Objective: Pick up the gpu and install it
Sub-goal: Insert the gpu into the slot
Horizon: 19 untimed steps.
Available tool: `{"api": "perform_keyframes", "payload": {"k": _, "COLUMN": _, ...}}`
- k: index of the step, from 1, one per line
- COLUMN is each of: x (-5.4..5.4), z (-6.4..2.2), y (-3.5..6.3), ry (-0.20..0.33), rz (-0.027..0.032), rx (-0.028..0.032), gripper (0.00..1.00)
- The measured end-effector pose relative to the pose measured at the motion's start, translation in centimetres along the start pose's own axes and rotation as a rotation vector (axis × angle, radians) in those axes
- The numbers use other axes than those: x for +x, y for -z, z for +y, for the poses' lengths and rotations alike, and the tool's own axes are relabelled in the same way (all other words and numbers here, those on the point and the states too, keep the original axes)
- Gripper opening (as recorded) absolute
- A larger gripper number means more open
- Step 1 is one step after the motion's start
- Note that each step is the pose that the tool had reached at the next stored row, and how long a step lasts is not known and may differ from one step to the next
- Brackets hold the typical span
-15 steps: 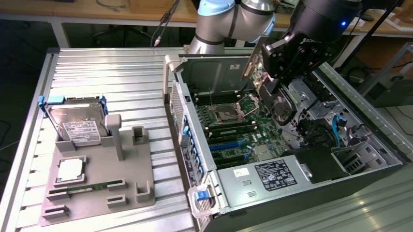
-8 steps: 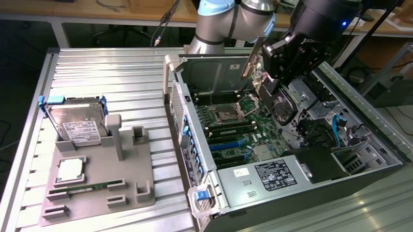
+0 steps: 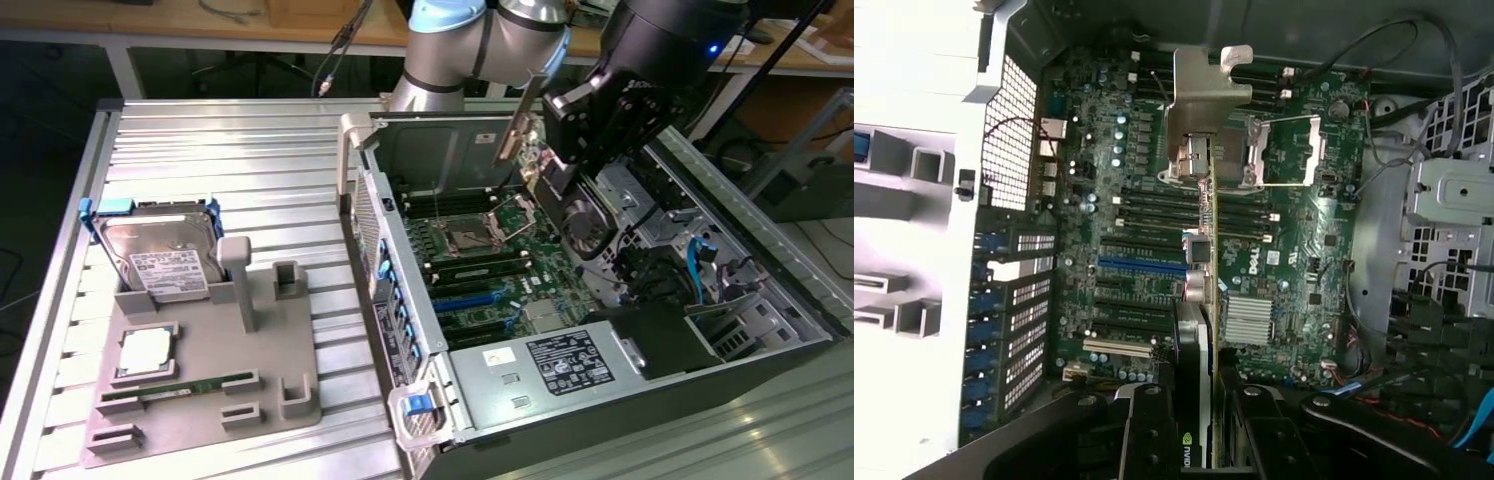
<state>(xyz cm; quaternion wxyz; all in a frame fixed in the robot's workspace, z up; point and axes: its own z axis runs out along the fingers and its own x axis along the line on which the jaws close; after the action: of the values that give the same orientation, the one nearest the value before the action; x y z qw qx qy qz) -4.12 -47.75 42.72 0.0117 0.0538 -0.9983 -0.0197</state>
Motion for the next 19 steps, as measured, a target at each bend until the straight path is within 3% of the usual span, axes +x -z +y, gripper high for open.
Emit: {"api": "perform_keyframes", "payload": {"k": 19, "x": 0.00, "z": 0.00, "y": 0.00, "ry": 0.125, "rz": 0.0054, "rx": 0.0056, "gripper": 0.27}}
